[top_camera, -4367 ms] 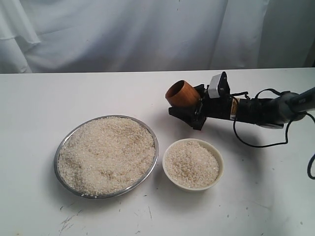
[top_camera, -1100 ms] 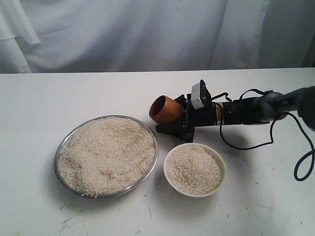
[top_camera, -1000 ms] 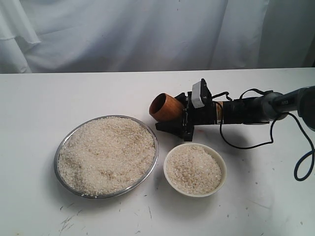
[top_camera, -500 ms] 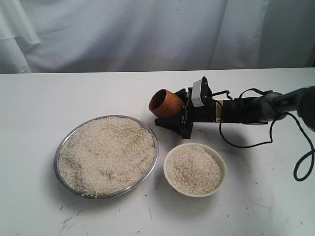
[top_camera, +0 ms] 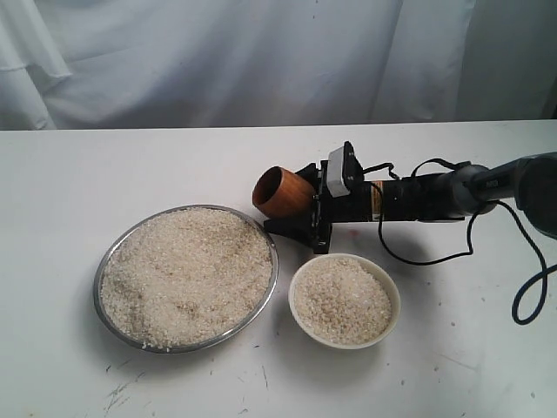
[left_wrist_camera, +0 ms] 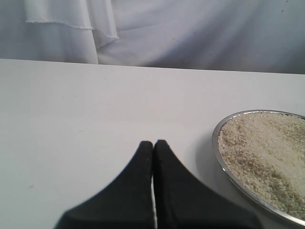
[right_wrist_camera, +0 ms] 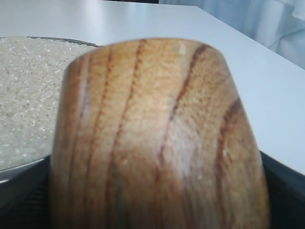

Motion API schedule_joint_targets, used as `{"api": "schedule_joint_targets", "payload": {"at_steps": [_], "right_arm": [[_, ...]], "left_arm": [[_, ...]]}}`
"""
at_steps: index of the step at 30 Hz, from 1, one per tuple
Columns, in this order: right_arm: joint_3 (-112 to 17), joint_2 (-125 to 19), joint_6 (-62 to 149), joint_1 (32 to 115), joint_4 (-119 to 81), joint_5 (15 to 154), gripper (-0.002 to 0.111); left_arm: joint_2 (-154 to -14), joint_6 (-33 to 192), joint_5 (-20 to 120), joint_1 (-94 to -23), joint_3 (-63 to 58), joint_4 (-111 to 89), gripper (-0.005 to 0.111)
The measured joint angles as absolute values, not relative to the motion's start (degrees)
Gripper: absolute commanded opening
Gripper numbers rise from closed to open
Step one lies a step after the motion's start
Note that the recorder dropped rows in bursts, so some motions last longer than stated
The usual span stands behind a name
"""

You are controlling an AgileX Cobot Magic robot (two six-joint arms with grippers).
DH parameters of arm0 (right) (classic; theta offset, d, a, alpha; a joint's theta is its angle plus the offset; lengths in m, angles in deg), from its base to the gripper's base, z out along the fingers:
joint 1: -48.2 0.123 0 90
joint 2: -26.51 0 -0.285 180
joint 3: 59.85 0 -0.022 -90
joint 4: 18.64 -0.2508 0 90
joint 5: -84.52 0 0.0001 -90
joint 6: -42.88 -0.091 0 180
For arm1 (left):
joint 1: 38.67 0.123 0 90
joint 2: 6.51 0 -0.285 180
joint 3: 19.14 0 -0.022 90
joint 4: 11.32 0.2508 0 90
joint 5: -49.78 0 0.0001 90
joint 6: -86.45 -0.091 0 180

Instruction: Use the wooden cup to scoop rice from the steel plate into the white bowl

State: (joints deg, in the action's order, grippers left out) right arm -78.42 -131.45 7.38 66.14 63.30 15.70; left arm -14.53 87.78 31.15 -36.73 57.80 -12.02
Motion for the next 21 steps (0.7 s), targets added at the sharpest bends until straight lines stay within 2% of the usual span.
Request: {"api": "schedule_joint_targets", "payload": {"at_steps": [14,21], "right_arm": [[-78.4,-131.5,3.7,66.1,65.7,15.9,0.000],[-78.4,-131.5,-0.8,66.4,65.9,17.5,0.021]], "left_arm": [[-14.5,87.8,31.1,-36.7,57.8,-12.0,0.000],[-14.5,87.8,31.1,-36.7,57.8,-12.0,0.000]]}}
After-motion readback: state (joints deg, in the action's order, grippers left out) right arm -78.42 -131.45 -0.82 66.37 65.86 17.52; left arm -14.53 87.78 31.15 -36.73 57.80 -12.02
